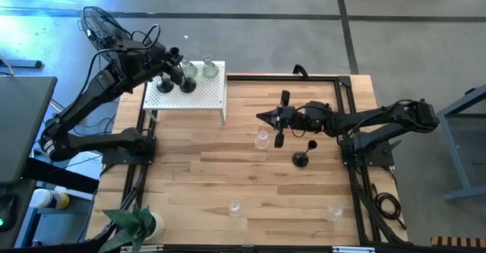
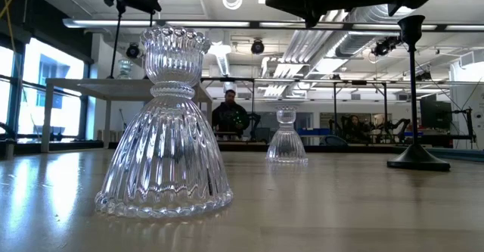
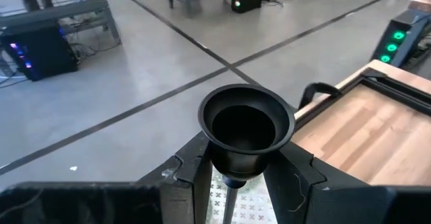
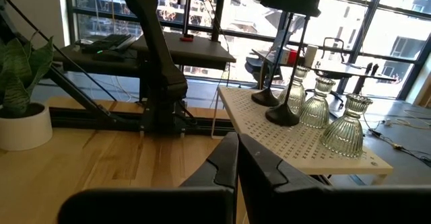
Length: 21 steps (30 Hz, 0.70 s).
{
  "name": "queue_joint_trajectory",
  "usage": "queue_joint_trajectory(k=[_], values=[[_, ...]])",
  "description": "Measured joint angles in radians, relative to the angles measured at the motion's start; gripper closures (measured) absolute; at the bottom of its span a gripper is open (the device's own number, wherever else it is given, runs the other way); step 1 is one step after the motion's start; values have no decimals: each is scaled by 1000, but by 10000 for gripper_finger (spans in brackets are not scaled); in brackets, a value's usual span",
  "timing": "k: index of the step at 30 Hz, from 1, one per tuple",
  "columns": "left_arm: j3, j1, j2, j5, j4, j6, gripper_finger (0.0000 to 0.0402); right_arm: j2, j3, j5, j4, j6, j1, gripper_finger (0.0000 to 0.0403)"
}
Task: Pick & Place candle stick holders
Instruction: Put the bottom black candle holder on the shelf aligned with the other black candle holder
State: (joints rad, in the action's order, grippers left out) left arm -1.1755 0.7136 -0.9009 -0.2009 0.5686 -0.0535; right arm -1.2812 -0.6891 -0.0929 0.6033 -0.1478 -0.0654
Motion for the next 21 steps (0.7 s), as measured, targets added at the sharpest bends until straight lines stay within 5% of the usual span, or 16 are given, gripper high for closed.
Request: queue_joint_trajectory(k=[21], values=[[-41, 0, 17, 7, 34, 46, 204, 0, 0, 0, 0, 0, 0, 402]])
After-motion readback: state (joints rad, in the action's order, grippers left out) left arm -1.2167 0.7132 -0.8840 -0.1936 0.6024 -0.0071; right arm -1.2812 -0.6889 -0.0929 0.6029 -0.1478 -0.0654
